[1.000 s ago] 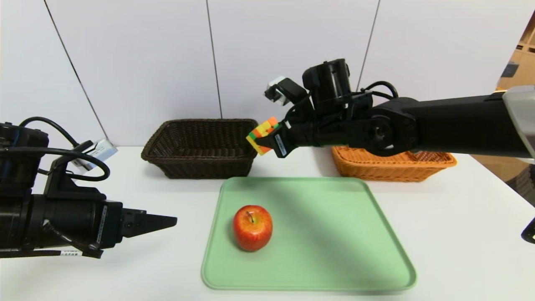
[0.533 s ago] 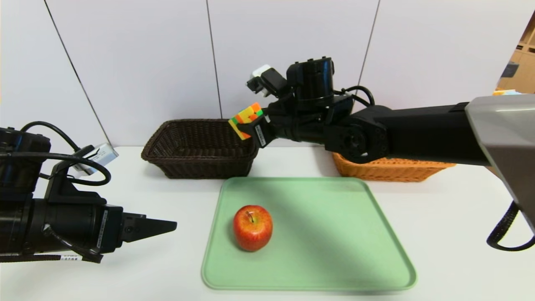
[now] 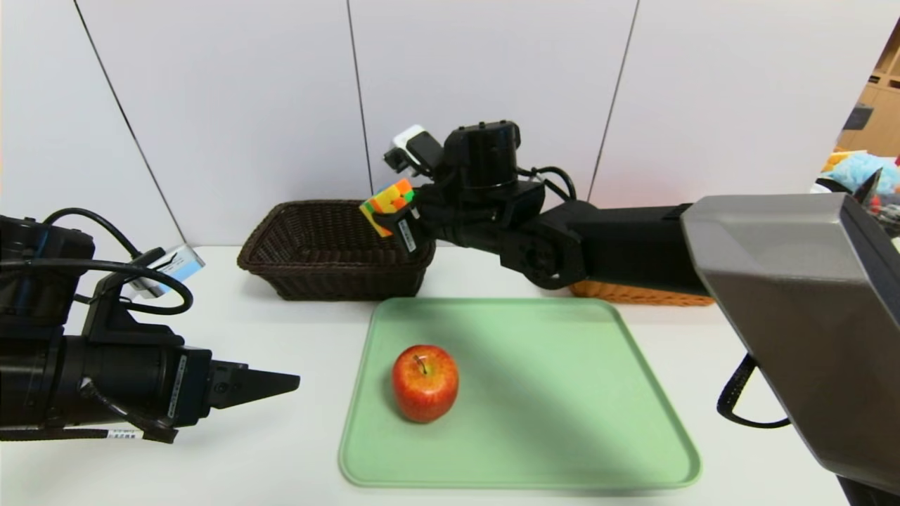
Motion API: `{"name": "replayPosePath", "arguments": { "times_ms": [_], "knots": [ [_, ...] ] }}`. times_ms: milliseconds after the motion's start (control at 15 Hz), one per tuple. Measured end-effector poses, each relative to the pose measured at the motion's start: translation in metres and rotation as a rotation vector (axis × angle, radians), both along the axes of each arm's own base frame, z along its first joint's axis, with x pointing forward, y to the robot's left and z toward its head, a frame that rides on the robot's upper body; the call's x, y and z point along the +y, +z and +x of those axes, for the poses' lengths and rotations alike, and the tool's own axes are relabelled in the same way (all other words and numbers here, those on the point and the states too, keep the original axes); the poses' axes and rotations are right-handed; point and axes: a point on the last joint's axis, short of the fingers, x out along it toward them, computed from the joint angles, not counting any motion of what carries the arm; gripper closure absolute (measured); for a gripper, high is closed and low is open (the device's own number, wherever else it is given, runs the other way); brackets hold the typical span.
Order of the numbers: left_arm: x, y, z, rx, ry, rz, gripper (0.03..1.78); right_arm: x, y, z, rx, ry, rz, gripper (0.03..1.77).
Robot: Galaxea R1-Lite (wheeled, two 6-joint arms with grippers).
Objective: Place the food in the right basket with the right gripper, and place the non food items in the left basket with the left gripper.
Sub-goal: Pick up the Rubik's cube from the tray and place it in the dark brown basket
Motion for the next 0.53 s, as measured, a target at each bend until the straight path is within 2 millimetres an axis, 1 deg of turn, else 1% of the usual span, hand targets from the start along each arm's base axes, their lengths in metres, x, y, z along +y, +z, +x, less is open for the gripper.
{"name": "replayPosePath", "arguments": {
  "times_ms": [267, 533],
  "knots": [
    [0.000, -0.004, -0.001, 0.001, 0.001, 0.000, 0.12, 0.005, -0.015, 0.007, 0.007, -0.007, -0.006, 0.89],
    [0.000, -0.006, -0.001, 0.006, 0.001, 0.002, 0.12, 0.009, -0.021, 0.011, -0.029, -0.009, 0.024, 0.89]
  ]
}}
